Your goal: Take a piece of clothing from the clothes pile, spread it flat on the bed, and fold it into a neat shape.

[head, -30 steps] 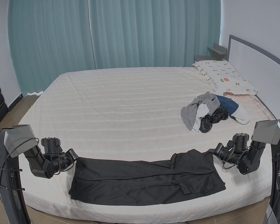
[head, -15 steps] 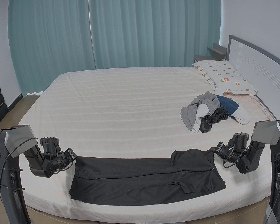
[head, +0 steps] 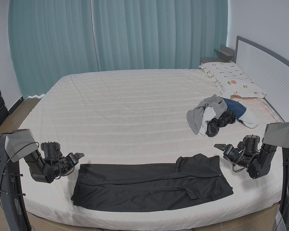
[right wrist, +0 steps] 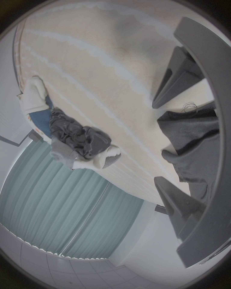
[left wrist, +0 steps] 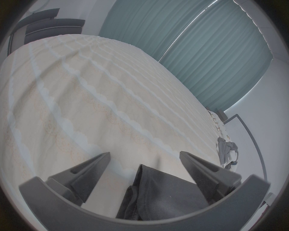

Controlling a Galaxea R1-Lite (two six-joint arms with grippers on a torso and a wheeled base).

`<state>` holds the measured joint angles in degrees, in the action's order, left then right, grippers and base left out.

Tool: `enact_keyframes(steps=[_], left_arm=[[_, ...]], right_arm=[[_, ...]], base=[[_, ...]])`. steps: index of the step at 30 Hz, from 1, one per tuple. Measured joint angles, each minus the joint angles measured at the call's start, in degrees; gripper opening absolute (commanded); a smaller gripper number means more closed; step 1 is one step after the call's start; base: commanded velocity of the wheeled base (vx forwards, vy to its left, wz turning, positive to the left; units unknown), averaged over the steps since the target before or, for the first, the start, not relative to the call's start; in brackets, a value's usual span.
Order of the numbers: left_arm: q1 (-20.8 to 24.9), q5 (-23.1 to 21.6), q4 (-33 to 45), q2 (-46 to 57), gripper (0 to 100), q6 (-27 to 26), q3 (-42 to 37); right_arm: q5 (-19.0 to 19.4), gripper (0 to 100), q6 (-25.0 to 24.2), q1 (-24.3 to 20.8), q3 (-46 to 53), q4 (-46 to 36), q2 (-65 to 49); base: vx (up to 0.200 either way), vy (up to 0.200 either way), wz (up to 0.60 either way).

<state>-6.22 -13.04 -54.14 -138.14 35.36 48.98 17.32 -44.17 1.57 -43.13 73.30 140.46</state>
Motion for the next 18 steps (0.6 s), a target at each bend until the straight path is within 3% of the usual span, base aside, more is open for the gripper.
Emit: enact_keyframes(steps=[2, 6, 11, 18], left_arm=[[-0.28, -1.4, -0.05, 0.35, 100, 4.38, 0.21], [-0.43, -3.29, -0.09, 1.12, 100, 7.33, 0.3], [-0.52, -3.84, -0.18, 1.65, 100, 7.9, 0.4], [-0.52, -3.9, -0.24, 1.82, 100, 7.72, 0.49]], right_arm=[[0.22, 100, 3.15, -0.94, 2.4, 0.05, -3.19], [0.35, 100, 6.12, -3.99, 3.97, -0.28, -4.82], [0.4, 100, 9.65, -7.52, 4.18, -2.9, -4.52], [0.33, 100, 14.38, -8.68, 1.76, -6.55, -2.26]], base=[[0.0, 0.0, 0.0], [0.0, 0.0, 0.0], [0.0, 0.0, 0.0], [0.0, 0.0, 0.0]])
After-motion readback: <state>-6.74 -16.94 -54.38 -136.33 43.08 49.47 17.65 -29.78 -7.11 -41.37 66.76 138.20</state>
